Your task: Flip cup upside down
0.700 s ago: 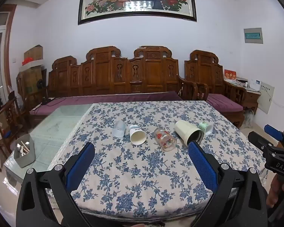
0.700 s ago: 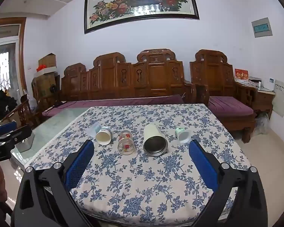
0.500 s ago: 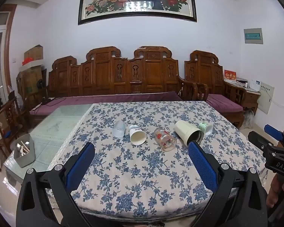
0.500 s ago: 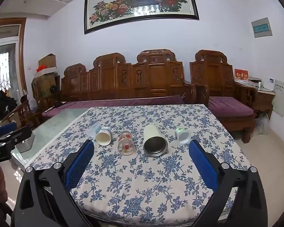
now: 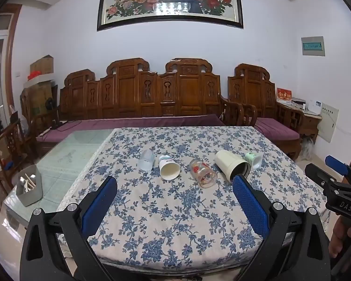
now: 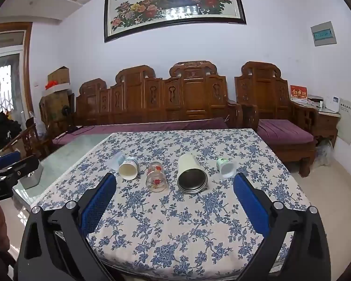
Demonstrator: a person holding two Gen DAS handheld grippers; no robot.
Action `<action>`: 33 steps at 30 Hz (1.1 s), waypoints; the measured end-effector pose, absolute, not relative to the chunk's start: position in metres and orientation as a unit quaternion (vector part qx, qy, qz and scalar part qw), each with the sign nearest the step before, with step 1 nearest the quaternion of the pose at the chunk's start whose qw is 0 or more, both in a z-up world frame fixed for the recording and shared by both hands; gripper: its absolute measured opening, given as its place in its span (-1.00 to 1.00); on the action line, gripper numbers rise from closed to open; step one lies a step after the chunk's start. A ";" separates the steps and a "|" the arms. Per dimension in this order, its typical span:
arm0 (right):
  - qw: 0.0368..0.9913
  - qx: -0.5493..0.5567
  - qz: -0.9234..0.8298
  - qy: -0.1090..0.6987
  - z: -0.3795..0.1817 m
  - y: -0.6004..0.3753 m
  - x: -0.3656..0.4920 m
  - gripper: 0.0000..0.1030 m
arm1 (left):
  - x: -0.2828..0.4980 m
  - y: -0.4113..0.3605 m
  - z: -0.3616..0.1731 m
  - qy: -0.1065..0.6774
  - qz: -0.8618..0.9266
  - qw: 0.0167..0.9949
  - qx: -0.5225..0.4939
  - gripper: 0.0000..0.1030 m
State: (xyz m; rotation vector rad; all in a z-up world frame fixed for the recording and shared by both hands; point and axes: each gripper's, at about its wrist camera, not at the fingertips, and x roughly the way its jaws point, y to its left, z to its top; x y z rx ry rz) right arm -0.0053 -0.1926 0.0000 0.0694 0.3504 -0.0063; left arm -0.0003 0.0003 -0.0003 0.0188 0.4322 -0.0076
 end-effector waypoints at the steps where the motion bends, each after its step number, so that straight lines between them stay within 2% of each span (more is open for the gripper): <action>1: 0.984 0.034 -0.004 0.175 0.000 -0.192 -0.005 0.96 | 0.000 0.000 0.000 0.215 -0.004 0.977 0.009 0.85; 33: 0.984 0.033 0.000 0.176 -0.005 -0.193 -0.004 0.96 | 0.001 -0.003 0.003 0.213 -0.003 0.977 0.008 0.85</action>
